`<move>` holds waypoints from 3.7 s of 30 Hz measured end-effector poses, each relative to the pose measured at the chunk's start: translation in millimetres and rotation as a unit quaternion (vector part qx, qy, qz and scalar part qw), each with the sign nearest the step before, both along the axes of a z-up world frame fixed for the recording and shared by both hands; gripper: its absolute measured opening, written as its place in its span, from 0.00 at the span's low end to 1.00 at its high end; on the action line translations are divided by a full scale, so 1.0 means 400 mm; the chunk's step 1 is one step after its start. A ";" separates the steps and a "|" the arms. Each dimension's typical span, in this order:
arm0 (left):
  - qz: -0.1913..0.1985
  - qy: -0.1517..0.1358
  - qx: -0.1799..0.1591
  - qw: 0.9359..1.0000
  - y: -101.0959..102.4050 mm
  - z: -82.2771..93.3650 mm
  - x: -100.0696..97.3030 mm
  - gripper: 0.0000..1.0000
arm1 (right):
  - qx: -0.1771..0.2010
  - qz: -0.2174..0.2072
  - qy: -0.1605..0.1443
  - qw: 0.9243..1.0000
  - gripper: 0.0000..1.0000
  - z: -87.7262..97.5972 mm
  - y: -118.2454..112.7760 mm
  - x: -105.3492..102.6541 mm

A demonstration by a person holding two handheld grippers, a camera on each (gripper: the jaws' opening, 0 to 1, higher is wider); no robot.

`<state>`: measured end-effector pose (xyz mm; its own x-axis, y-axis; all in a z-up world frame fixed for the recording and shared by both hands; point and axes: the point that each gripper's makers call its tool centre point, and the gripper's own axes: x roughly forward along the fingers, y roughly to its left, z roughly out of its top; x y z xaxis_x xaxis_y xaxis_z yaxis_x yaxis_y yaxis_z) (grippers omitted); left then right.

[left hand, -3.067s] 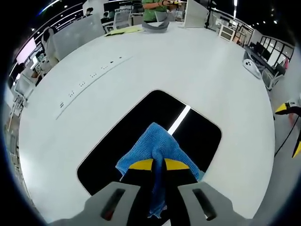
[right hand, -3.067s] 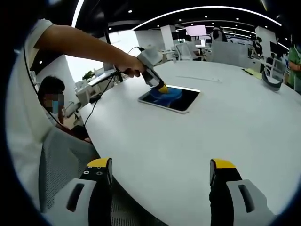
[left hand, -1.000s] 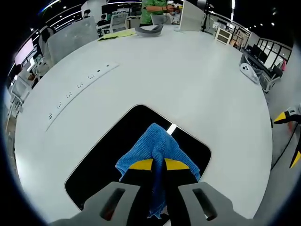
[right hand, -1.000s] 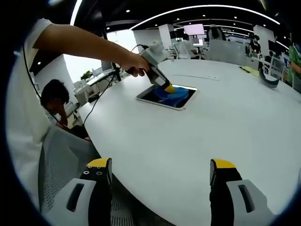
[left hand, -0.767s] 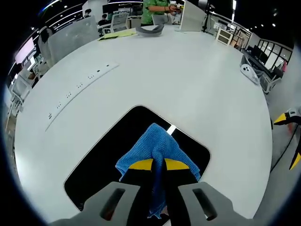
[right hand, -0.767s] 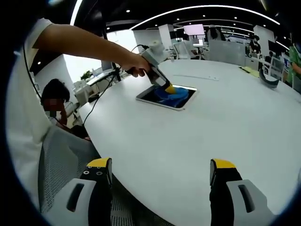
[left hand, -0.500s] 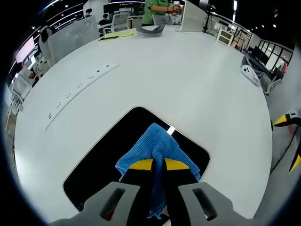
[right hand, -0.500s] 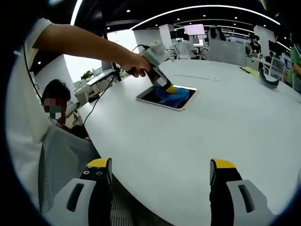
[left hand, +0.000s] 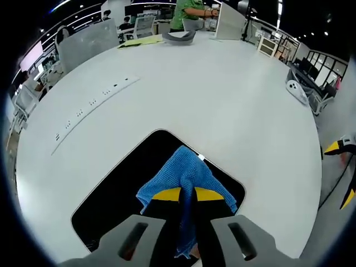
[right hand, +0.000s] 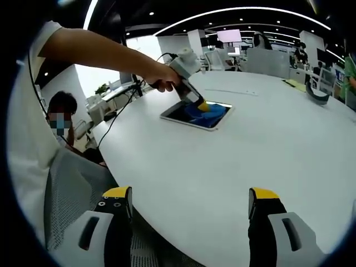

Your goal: Wipe the mirror surface with the cleaning cloth until all visible marks leave the cleaned area.

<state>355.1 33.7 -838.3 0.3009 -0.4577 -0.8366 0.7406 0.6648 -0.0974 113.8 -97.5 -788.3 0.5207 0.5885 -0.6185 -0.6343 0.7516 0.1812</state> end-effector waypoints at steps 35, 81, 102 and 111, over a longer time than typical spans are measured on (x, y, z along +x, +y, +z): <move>0.004 -0.006 -0.005 1.000 -0.039 -0.001 -0.001 0.05 | 0.004 -0.001 0.007 1.000 0.85 0.000 -0.006 0.004; 0.016 0.002 -0.014 1.000 -0.051 -0.001 -0.043 0.05 | 0.003 0.008 0.005 1.000 0.84 0.004 -0.001 -0.003; 0.004 -0.008 -0.011 1.000 -0.046 -0.001 -0.058 0.05 | 0.004 0.008 0.006 1.000 0.83 0.008 0.006 -0.014; -0.002 -0.008 -0.008 1.000 -0.035 0.000 -0.064 0.05 | 0.001 0.011 0.006 1.000 0.83 0.008 0.009 -0.017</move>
<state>329.4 19.7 -838.4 0.3127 -0.4723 -0.8241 0.7446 0.6606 -0.0961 107.1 -93.7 -785.1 0.4998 0.6005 -0.6241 -0.6480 0.7374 0.1906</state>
